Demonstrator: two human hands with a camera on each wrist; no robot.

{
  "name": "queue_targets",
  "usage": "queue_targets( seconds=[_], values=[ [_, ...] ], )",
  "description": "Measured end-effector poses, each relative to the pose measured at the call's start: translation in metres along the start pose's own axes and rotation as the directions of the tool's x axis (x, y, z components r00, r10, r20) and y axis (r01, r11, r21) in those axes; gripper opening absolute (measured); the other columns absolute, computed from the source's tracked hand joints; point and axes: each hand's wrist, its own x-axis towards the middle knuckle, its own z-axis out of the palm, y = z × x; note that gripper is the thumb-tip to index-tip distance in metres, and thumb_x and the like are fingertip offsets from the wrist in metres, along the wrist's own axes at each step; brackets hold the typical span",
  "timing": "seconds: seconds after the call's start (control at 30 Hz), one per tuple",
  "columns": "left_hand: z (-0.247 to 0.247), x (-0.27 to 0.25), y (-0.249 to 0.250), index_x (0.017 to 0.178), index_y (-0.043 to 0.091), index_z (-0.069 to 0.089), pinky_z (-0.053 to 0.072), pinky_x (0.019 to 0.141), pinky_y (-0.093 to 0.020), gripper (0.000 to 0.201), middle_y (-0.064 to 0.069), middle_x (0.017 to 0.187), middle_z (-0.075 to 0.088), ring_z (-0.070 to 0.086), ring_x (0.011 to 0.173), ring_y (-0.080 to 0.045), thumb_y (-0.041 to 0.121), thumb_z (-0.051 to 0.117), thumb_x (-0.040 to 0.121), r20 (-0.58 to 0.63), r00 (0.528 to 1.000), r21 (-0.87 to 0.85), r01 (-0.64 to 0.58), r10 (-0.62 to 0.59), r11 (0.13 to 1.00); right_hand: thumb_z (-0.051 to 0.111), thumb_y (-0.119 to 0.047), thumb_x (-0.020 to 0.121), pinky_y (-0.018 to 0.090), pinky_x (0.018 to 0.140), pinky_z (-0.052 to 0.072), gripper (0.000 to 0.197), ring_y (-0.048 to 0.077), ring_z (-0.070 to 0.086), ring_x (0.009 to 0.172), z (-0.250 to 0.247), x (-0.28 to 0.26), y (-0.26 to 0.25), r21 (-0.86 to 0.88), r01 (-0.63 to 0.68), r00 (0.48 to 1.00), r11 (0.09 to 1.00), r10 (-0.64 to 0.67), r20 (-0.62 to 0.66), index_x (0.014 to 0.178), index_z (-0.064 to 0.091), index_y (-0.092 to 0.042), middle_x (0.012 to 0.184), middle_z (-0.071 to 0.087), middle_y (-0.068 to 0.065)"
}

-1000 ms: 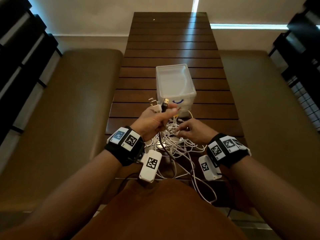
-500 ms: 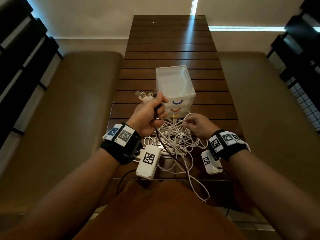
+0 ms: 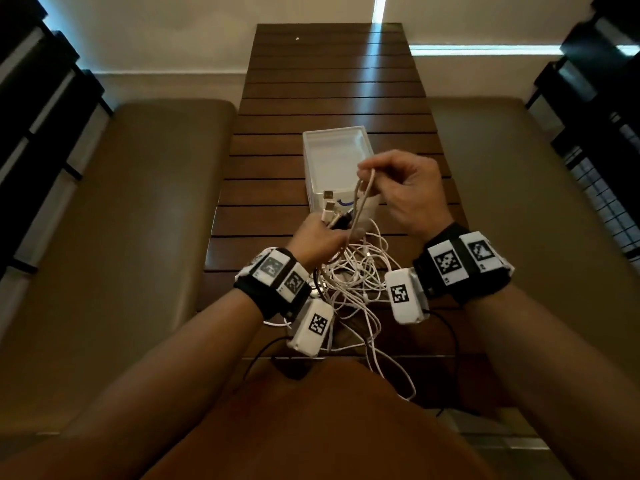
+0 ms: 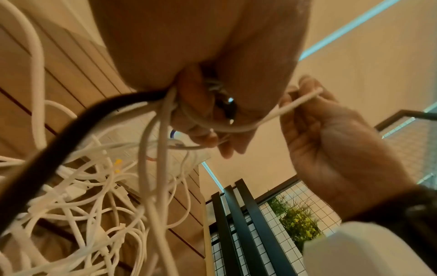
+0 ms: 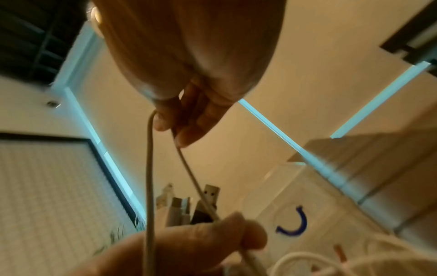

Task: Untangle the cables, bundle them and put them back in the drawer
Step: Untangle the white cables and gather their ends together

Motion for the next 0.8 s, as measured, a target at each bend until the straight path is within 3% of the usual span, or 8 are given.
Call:
queue_targets(
  seconds=[0.1, 0.2, 0.27, 0.33, 0.4, 0.5, 0.63, 0.8],
  values=[
    [-0.008, 0.005, 0.005, 0.092, 0.013, 0.070, 0.050, 0.059, -0.028, 0.012, 0.002, 0.073, 0.068, 0.060, 0.066, -0.018, 0.024, 0.070, 0.087, 0.014, 1.000, -0.147, -0.017, 0.019, 0.989, 0.064, -0.007, 0.089, 0.024, 0.064, 0.057, 0.030, 0.008, 0.065, 0.073, -0.004, -0.006, 0.009, 0.075, -0.155, 0.987, 0.985, 0.158, -0.032, 0.117, 0.057, -0.013, 0.095, 0.062, 0.005],
    [-0.015, 0.000, 0.018, 0.100, 0.002, 0.064, 0.046, 0.045, -0.018, 0.014, 0.004, 0.064, 0.066, 0.058, 0.052, -0.009, 0.013, 0.061, 0.092, 0.038, 0.999, -0.376, -0.021, 0.038, 0.926, 0.062, -0.011, 0.090, 0.030, 0.072, 0.056, 0.041, 0.015, 0.063, 0.080, -0.006, -0.022, 0.028, -0.027, -0.400, 0.867, 0.916, 0.388, 0.314, 0.129, 0.052, -0.020, 0.102, 0.059, 0.007],
    [-0.016, -0.004, 0.029, 0.110, -0.004, 0.058, 0.043, 0.040, -0.014, 0.018, 0.002, 0.065, 0.064, 0.056, 0.044, -0.001, 0.005, 0.053, 0.095, 0.105, 0.988, -0.480, -0.048, 0.112, 0.876, 0.059, -0.011, 0.092, 0.030, 0.069, 0.054, 0.027, 0.018, 0.061, 0.076, 0.002, -0.031, 0.044, -0.135, -0.415, 0.772, 0.900, 0.427, 0.470, 0.117, 0.058, -0.020, 0.098, 0.062, 0.009],
    [-0.017, -0.008, 0.038, 0.110, -0.004, 0.055, 0.039, 0.037, -0.011, 0.016, -0.006, 0.074, 0.058, 0.051, 0.041, 0.000, 0.001, 0.048, 0.096, 0.189, 0.963, -0.544, -0.063, 0.195, 0.837, 0.055, -0.017, 0.096, 0.035, 0.065, 0.052, 0.013, 0.021, 0.059, 0.071, 0.007, -0.034, 0.054, -0.259, -0.351, 0.793, 0.900, 0.433, 0.430, 0.100, 0.065, -0.010, 0.089, 0.063, 0.012],
    [-0.020, -0.008, 0.038, 0.111, -0.004, 0.057, 0.034, 0.036, -0.012, 0.019, -0.010, 0.078, 0.047, 0.042, 0.041, -0.002, 0.004, 0.052, 0.094, 0.274, 0.925, -0.510, -0.090, 0.261, 0.856, 0.052, -0.021, 0.098, 0.037, 0.063, 0.049, 0.021, 0.019, 0.057, 0.066, 0.004, -0.032, 0.060, -0.298, -0.378, 0.818, 0.877, 0.467, 0.335, 0.090, 0.065, -0.007, 0.080, 0.061, 0.010],
    [-0.023, -0.002, 0.024, 0.123, 0.003, 0.056, 0.037, 0.041, -0.015, 0.036, -0.003, 0.071, 0.052, 0.044, 0.046, -0.004, -0.002, 0.060, 0.088, 0.269, 0.934, -0.409, -0.108, 0.233, 0.906, 0.054, -0.016, 0.096, 0.025, 0.060, 0.053, 0.017, 0.012, 0.061, 0.065, -0.006, -0.026, 0.047, -0.180, -0.365, 0.864, 0.913, 0.404, 0.300, 0.097, 0.066, -0.003, 0.080, 0.065, 0.006],
    [-0.015, 0.000, 0.001, 0.096, 0.015, 0.061, 0.034, 0.044, -0.019, 0.009, 0.008, 0.058, 0.058, 0.045, 0.046, -0.005, 0.007, 0.060, 0.091, 0.274, 0.959, -0.215, -0.006, 0.067, 0.977, 0.058, -0.005, 0.093, 0.026, 0.065, 0.059, 0.014, 0.020, 0.071, 0.071, -0.014, -0.012, 0.022, -0.088, -0.187, 0.952, 0.978, 0.203, 0.228, 0.102, 0.068, -0.002, 0.082, 0.072, 0.011],
    [-0.003, 0.000, -0.010, 0.087, 0.018, 0.064, 0.040, 0.047, -0.014, 0.011, 0.016, 0.051, 0.060, 0.050, 0.045, 0.003, 0.012, 0.059, 0.094, 0.212, 0.972, 0.056, -0.115, 0.101, 0.992, 0.060, -0.005, 0.091, 0.028, 0.059, 0.059, 0.011, 0.019, 0.070, 0.064, -0.024, 0.004, -0.003, 0.081, -0.073, 0.994, 0.994, 0.065, 0.091, 0.096, 0.069, -0.006, 0.074, 0.073, 0.003]
  ],
)
